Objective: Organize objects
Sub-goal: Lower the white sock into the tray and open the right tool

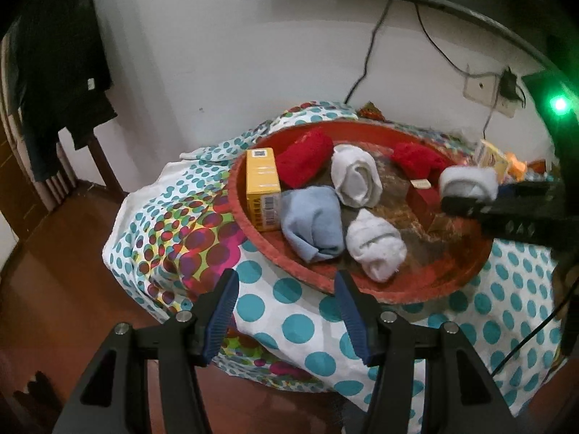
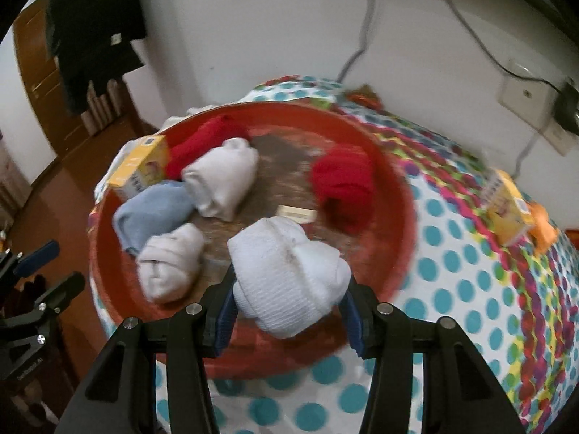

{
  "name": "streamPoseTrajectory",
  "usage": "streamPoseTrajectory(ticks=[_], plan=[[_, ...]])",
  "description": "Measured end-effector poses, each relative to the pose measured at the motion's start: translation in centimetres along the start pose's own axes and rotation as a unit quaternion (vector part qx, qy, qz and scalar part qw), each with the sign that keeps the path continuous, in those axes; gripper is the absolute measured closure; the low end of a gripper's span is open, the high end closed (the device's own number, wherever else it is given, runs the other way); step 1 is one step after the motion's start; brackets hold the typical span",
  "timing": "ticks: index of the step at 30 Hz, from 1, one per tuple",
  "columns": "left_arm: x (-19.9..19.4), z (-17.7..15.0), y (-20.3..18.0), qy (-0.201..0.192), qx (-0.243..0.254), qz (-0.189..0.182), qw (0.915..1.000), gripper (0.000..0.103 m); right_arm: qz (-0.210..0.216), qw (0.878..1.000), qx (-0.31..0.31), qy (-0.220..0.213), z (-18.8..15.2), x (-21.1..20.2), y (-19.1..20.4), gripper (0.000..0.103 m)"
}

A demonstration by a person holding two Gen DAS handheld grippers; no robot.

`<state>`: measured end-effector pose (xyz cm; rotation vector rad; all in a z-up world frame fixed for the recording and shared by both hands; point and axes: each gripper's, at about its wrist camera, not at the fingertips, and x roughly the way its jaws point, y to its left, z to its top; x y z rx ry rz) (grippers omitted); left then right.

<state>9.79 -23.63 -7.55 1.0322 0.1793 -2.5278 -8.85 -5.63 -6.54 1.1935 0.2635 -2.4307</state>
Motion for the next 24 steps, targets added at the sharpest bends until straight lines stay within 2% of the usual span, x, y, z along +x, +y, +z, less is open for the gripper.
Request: streamPoseTrajectory(ticks=[2, 9, 18, 24], plan=[[-0.1, 0.1, 0.3, -0.001, -0.004, -0.007, 1.0000, 0.047, 0.008, 1.000, -0.003, 0.003, 0.0, 0.4, 1.0, 0.056], [-0.2, 0.3, 1.1, -0.004, -0.014, 0.007, 0.9999, 0.047, 0.009, 1.000, -0.013, 0.014, 0.5, 2.4, 2.7, 0.056], [0.3, 0.2, 1.2, 0.008, -0.018, 0.004, 0.9998, 0.047, -0.026, 0.999, -0.039, 0.011, 1.4, 3.7, 3.3, 0.054], [0.4, 0.2, 1.2, 0.009, -0.016, 0.005, 0.9998, 0.047, -0.002, 1.000, -0.019, -0.001, 1.3, 3.3, 2.8, 0.047]])
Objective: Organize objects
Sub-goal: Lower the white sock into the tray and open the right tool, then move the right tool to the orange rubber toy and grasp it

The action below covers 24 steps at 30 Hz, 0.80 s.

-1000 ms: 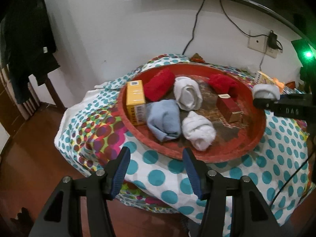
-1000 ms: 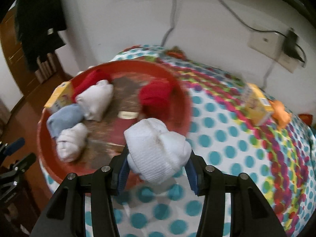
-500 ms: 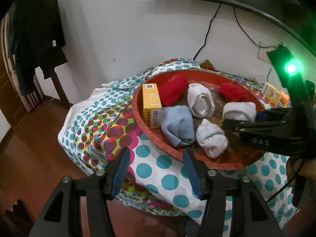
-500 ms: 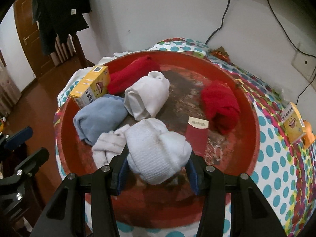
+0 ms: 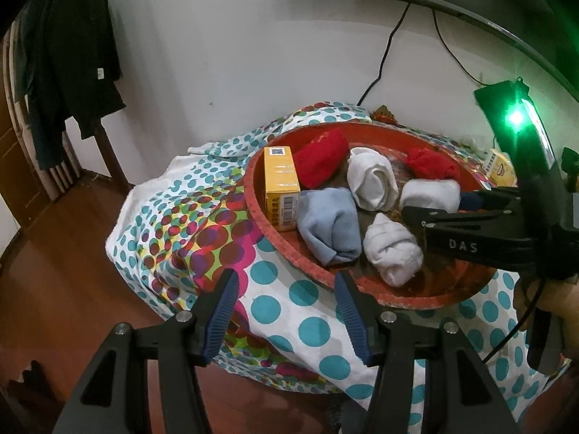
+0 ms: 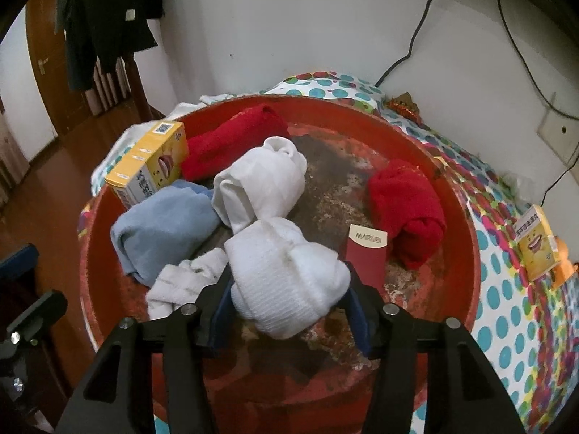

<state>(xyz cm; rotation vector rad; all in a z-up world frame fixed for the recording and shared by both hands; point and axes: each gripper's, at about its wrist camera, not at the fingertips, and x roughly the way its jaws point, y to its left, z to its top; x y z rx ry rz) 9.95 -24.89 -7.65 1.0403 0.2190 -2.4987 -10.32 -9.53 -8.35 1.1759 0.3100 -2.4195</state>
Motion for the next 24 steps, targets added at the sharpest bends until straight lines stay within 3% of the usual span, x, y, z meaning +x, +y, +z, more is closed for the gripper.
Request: streamPoseTrajectory(ticks=[4, 12, 18, 24], plan=[[0.3, -0.1, 0.0, 0.007, -0.002, -0.001, 1.0000, 0.047, 0.011, 1.000, 0.011, -0.013, -0.1, -0.8, -0.4, 0.035], [0.1, -0.2, -0.8, 0.000, 0.014, 0.002, 0.9999, 0.047, 0.017, 0.997, 0.055, -0.050, -1.0, -4.5, -4.1, 0.032], [-0.1, -0.4, -1.9, -0.008, 0.036, 0.013, 0.9992, 0.047, -0.041, 0.993, 0.094, -0.054, -2.8, -6.7, -11.4, 0.031], [-0.1, -0.7, -3.1, -0.011, 0.065, 0.020, 0.9976, 0.047, -0.121, 0.976, 0.169, -0.062, -5.0, -8.3, -22.1, 0.031]])
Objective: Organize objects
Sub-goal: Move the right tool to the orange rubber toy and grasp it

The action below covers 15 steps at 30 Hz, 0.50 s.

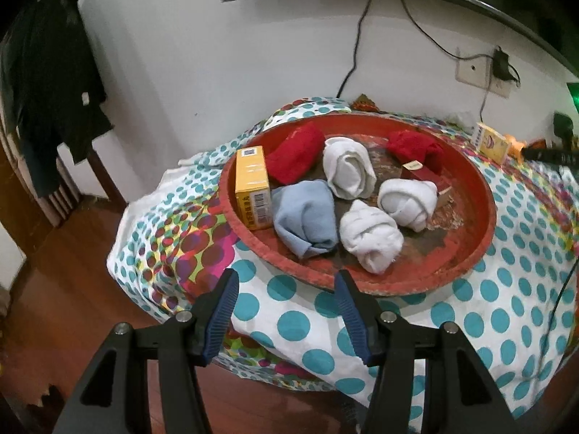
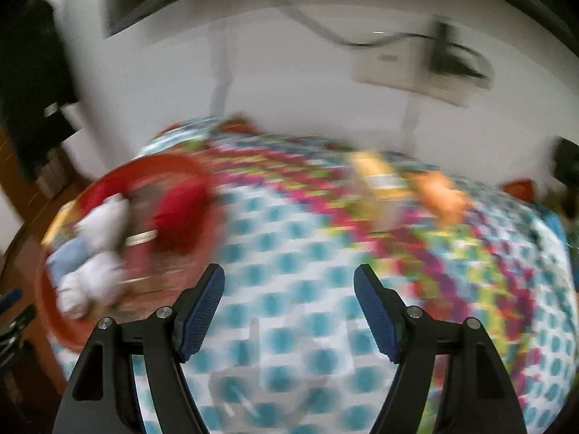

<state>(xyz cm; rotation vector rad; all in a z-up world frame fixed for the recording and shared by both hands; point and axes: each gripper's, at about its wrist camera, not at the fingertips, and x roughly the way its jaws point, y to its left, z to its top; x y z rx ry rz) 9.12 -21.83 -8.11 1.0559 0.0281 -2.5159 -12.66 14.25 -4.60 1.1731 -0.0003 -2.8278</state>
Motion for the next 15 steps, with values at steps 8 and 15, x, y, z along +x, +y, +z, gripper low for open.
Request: streamPoseTrajectory(ticks=[8, 15], plan=[[0.2, 0.0, -2.1, 0.006, 0.037, 0.021, 0.9991, 0.047, -0.068, 0.997, 0.026, 0.029, 2.4, 5.3, -9.3, 0.030], [-1.2, 2.7, -6.8, -0.003, 0.122, 0.031, 0.9921, 0.047, -0.071, 0.996, -0.026, 0.046, 4.9, 10.9, -10.6, 0.030]])
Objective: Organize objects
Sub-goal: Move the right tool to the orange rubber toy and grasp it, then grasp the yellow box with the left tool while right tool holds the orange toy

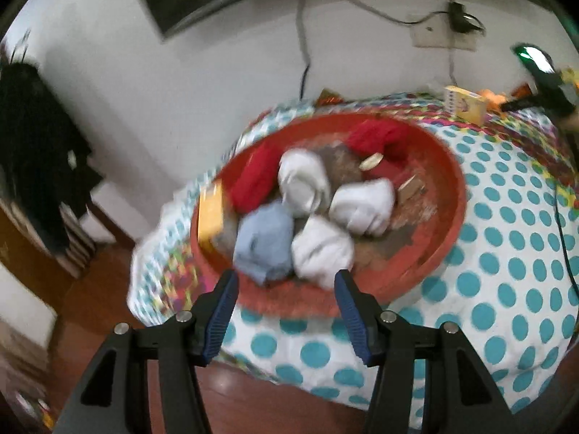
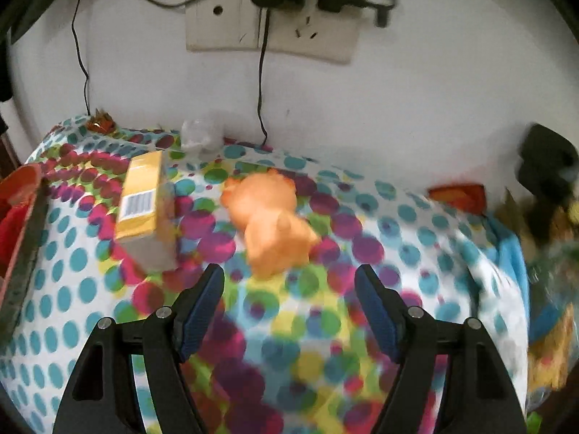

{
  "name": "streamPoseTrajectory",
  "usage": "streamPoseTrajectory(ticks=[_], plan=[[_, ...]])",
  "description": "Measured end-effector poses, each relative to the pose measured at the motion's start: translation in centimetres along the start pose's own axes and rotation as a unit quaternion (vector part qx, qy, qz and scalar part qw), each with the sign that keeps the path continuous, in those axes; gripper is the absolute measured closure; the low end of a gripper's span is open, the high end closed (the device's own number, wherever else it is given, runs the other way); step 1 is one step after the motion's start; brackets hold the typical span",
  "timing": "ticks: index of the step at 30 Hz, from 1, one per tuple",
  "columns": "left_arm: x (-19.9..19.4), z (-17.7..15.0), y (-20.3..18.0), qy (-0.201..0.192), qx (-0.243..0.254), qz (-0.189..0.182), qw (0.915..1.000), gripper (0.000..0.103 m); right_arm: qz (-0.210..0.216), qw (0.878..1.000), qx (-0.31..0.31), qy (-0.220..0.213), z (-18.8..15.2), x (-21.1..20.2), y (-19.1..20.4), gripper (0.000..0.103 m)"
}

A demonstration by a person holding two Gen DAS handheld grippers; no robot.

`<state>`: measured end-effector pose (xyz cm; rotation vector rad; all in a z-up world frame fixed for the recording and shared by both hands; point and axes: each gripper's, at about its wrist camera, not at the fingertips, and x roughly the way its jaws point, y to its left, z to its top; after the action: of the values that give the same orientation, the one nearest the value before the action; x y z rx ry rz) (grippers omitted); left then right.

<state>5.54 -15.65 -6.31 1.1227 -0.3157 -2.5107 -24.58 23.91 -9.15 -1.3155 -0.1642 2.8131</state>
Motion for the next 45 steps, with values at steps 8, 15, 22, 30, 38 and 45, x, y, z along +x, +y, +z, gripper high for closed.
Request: streamPoseTrajectory(ticks=[8, 15, 22, 30, 38, 45], plan=[[-0.2, 6.7, -6.2, -0.017, 0.059, -0.052, 0.9968, 0.044, 0.019, 0.999, -0.030, -0.005, 1.6, 3.8, 0.9, 0.048], [2.1, 13.3, -12.9, -0.018, 0.052, -0.137, 0.9890, 0.044, 0.042, 0.999, -0.005, -0.007, 0.2, 2.0, 0.5, 0.058], [7.3, 19.8, -18.7, 0.000, 0.012, -0.192, 0.9814, 0.044, 0.061, 0.997, 0.046, -0.005, -4.1, -2.4, 0.0, 0.058], [11.9, 26.1, -23.3, 0.059, -0.045, -0.226, 0.9713, 0.044, 0.085, 0.994, 0.068, -0.004, -7.5, -4.5, 2.4, 0.058], [14.7, 28.8, -26.5, 0.109, -0.092, -0.192, 0.9710, 0.044, 0.094, 0.992, 0.080, -0.002, -7.2, -4.5, 2.1, 0.057], [17.5, 27.8, -27.9, 0.143, -0.096, -0.159, 0.9722, 0.044, 0.085, 0.994, 0.065, 0.006, -7.0, -4.2, 2.8, 0.057]])
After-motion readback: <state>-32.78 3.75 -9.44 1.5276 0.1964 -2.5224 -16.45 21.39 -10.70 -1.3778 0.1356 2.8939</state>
